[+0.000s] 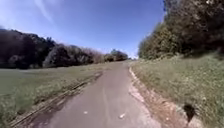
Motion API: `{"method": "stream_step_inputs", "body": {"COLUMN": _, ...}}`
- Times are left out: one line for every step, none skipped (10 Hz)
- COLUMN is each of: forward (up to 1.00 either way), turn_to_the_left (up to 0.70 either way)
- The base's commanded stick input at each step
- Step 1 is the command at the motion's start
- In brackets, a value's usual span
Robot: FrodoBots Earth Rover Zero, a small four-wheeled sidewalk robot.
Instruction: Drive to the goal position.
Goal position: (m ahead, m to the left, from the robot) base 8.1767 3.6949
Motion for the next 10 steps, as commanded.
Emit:
{"method": "stream_step_inputs", "body": {"forward": 0.0, "turn_to_the_left": 0.0}}
{"method": "stream_step_inputs", "body": {"forward": 0.25, "turn_to_the_left": 0.0}}
{"method": "stream_step_inputs", "body": {"forward": 0.78, "turn_to_the_left": 0.0}}
{"method": "stream_step_inputs", "body": {"forward": 0.85, "turn_to_the_left": 0.0}}
{"method": "stream_step_inputs", "body": {"forward": 0.85, "turn_to_the_left": 0.0}}
{"method": "stream_step_inputs", "body": {"forward": 0.85, "turn_to_the_left": 0.0}}
{"method": "stream_step_inputs", "body": {"forward": 0.85, "turn_to_the_left": 0.0}}
{"method": "stream_step_inputs", "body": {"forward": 0.85, "turn_to_the_left": 0.0}}
{"method": "stream_step_inputs", "body": {"forward": 0.85, "turn_to_the_left": 0.0}}
{"method": "stream_step_inputs", "body": {"forward": 0.85, "turn_to_the_left": 0.0}}
